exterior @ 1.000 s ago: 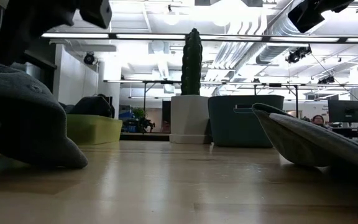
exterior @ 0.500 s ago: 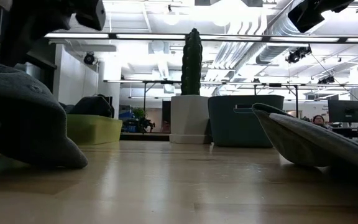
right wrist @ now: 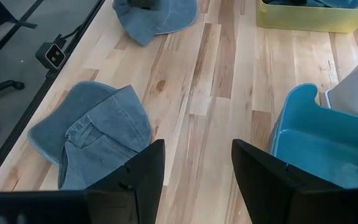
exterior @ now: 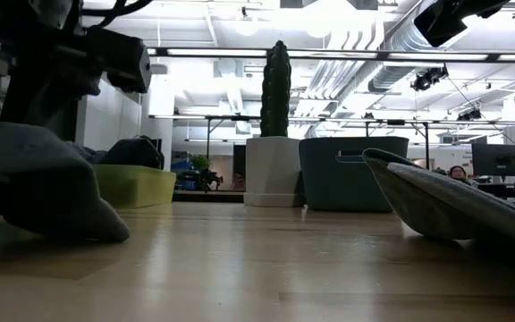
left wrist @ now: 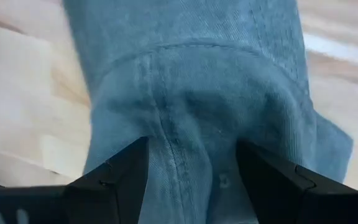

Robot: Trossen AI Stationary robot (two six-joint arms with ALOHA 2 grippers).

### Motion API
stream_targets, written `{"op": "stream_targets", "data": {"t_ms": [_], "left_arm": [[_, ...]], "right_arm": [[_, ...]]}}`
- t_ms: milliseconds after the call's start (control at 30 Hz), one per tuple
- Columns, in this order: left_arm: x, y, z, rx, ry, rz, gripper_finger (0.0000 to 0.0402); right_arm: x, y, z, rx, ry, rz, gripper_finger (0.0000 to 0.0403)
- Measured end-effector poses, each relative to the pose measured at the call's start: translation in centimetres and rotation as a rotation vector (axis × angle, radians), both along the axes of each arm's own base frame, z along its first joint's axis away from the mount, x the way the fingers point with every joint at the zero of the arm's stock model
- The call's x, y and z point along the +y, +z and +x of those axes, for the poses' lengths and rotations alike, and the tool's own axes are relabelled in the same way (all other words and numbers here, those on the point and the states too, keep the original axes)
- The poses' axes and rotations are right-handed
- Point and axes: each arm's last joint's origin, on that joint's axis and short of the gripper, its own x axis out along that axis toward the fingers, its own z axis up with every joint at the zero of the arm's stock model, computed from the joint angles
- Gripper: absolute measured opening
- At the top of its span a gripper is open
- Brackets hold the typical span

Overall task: Pick & Place hat
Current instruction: Put the left gray cap into the blue bin

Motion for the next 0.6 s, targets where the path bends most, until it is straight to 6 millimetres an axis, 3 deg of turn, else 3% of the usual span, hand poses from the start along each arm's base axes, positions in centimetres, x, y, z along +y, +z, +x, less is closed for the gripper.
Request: {"op": "stream_targets", "data": {"t_ms": [133,467,600], "left_arm": [[-0.1,-1.3,0.0,-0.019,0.006,-0.034,0.0225],[0.0,-1.4,-0.3,0.009,0.006,-0.033,0.0225],[0.0,-2.0,-0.2,0.033,0.005,-0.020,0.0204]], "right_arm": [[0.0,0.0,0.0,0.000,0.003,-0.003,0.0181],[0.0,0.0,0.0,0.001,0.003,-0.003,0.0181],[0.0,0.0,0.0,0.001,0.003,-0.003,0.0181]]}}
